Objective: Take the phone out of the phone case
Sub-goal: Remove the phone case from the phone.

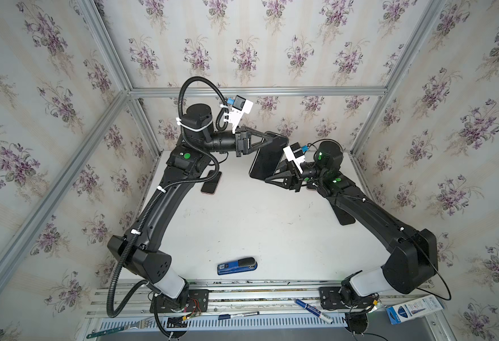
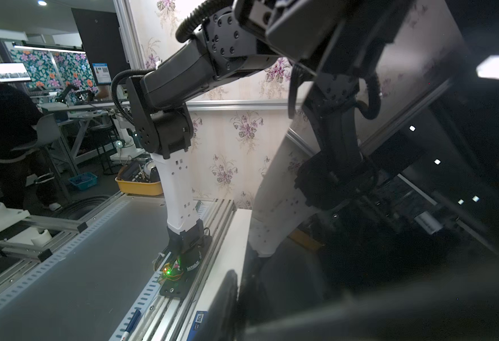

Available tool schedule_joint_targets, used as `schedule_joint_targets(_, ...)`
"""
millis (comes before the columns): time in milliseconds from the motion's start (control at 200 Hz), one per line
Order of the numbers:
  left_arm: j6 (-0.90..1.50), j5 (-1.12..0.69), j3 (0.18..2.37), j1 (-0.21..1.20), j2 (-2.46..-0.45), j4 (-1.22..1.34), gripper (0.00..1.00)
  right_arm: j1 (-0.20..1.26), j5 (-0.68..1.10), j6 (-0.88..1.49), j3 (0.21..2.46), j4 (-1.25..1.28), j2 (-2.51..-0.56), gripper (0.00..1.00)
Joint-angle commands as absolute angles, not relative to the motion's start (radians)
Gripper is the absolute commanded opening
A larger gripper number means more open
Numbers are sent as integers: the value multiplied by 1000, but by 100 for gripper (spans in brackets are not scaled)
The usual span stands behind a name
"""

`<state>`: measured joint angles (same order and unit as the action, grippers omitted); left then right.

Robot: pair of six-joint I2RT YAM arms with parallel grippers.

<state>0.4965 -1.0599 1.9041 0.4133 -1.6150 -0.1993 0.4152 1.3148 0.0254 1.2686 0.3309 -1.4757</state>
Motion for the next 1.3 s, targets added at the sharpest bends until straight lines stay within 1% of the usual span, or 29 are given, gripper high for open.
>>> schedule_joint_targets(0, 599, -1153, 1932, 422, -1621, -238, 0, 411, 1202, -82, 1272, 321, -1463, 27)
schedule_joint_targets(250, 625, -1140, 1973, 414, -1641, -238, 0, 411, 1177, -156, 1224, 275, -1435, 30)
schedule_joint_targets(455, 642, -1138, 2018, 403, -1655, -238, 0, 411, 1150, -247, 1198, 202, -1412, 37)
schedule_joint_targets(580, 646, -1134, 2026, 400, -1657, -238, 0, 409, 1123, -274, 1187, 188, -1405, 45)
schedule_joint_targets(685, 646, -1133, 2026, 400, -1657, -238, 0, 404, 1102, -258, 1189, 209, -1408, 46)
schedule_joint_targets(879, 675, -1105, 2045, 390, -1660, -238, 0, 366, 1051, -10, 1116, 461, -1404, 54)
schedule_joint_targets(974, 717, -1056, 2061, 378, -1650, -239, 0, 360, 981, 134, 1074, 534, -1387, 58)
schedule_joint_targets(1039, 755, -1014, 2068, 363, -1639, -237, 0, 360, 886, 263, 1049, 561, -1368, 59)
schedule_joint_targets(1109, 826, -949, 2064, 345, -1621, -233, 0, 360, 753, 420, 1043, 521, -1339, 58)
schedule_joint_targets(1169, 917, -903, 2044, 324, -1612, -218, 0, 359, 666, 537, 1070, 416, -1314, 56)
schedule_joint_targets(1294, 1117, -828, 1936, 301, -1577, -125, 0, 360, 664, 684, 1166, 191, -1287, 56)
